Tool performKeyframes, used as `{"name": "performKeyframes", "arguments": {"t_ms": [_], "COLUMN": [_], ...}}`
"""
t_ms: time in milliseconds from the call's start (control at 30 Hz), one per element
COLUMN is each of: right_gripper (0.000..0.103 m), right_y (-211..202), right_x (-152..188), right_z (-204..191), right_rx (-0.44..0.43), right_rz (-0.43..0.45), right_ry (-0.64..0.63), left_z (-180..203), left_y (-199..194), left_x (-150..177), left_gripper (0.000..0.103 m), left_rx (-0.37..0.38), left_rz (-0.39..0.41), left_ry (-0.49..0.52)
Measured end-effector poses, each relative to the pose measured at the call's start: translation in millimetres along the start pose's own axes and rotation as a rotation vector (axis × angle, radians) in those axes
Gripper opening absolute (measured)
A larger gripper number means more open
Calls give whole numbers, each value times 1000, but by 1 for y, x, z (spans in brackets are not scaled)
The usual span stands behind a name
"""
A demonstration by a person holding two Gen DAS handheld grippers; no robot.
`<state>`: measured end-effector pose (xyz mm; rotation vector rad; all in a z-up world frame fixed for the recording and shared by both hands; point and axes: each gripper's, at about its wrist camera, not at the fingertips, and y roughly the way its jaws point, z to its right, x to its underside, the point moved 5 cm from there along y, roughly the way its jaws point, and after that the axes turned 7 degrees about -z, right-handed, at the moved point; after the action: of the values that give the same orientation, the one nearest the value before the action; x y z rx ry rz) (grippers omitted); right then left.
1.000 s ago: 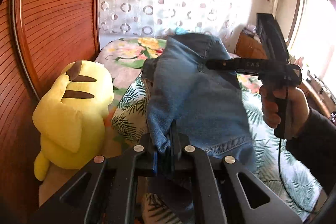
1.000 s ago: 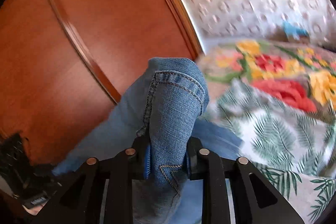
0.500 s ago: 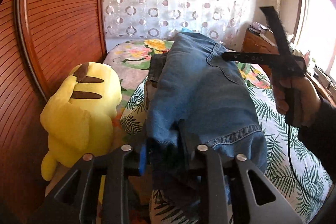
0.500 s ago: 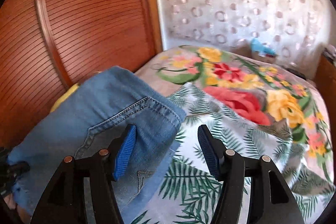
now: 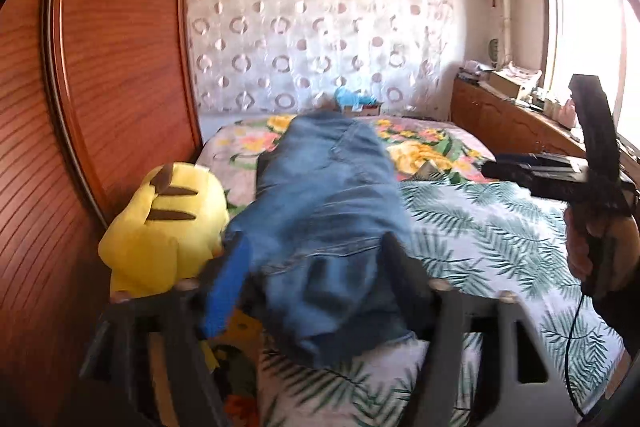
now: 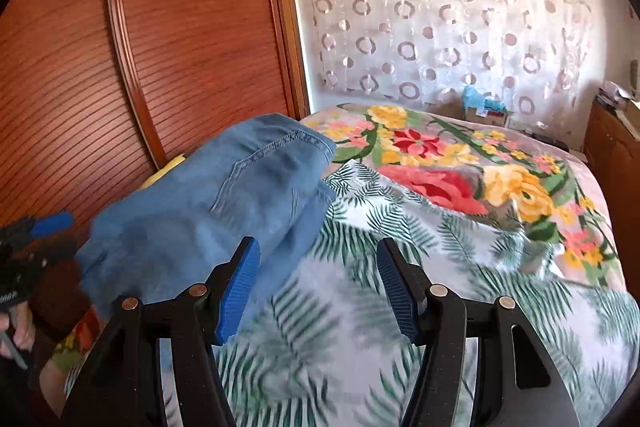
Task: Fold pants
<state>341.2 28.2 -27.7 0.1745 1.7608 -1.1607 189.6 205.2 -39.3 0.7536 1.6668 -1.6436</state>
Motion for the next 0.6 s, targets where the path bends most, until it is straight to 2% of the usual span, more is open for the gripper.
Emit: {"name": "performKeyframes", "arguments": {"t_ms": [233, 267, 300, 367, 600], "right_gripper": [63, 63, 63, 63, 63], "right_y": [-84, -93, -105, -120, -171], "right_x": [53, 59, 66, 76, 110], "right_z": [2, 2, -1, 1, 3], "right_rx": [41, 46, 51, 63, 105], "right_rz": [52, 59, 66, 76, 112], "right_ry": [18, 18, 19, 21, 54], "left_z": [48, 57, 62, 73, 113], "left_y": [-22, -24, -27, -34, -47], "left_x": [-2, -2, -2, -2, -1], "left_gripper": [80, 83, 94, 101, 102], "left_rx": [63, 72, 79, 107, 131], "left_rz": [27, 30, 39, 60, 76], "left_ry": [56, 69, 68, 66, 96]}}
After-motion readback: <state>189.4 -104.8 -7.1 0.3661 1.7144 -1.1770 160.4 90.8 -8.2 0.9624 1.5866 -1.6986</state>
